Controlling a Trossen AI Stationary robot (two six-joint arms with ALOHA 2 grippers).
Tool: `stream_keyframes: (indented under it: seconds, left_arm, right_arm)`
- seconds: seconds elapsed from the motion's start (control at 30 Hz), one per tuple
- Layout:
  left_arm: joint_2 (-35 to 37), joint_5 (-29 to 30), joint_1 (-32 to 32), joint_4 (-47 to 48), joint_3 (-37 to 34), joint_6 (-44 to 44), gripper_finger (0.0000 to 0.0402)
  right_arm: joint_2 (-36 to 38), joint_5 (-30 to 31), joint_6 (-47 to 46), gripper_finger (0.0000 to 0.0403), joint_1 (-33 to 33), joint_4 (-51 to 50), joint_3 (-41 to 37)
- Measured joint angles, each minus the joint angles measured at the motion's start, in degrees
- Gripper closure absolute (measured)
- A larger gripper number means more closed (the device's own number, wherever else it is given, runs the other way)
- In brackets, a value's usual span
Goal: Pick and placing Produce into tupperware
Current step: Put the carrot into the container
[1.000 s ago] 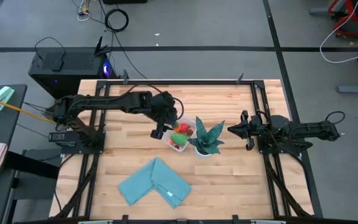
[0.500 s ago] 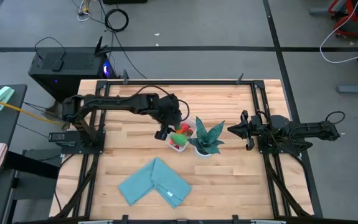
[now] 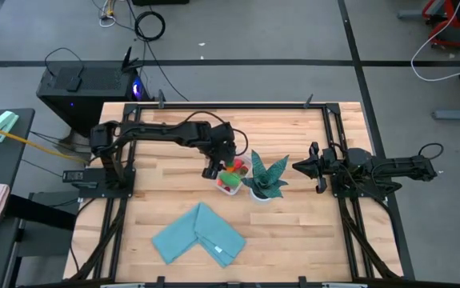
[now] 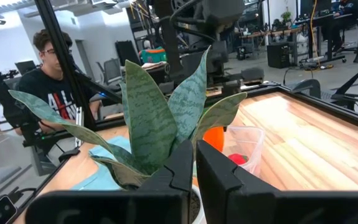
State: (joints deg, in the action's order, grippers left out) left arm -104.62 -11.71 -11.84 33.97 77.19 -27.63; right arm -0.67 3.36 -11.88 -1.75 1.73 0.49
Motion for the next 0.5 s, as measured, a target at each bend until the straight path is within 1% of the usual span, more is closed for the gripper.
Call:
stream_keyframes:
  seconds: [0.3, 0.5]
  left_arm:
    - [-1.1, 0.0, -0.7, -0.7, 0.0, 0.0, 0.0224]
    - [-1.2, 0.0, -1.1, -0.9, 0.0, 0.4, 0.0217]
  right_arm:
    - [-0.1, 0.0, 0.0, 0.0378, 0.0, 0.0, 0.0]
    - [-0.1, 0.0, 0.0, 0.0378, 0.0, 0.0, 0.0]
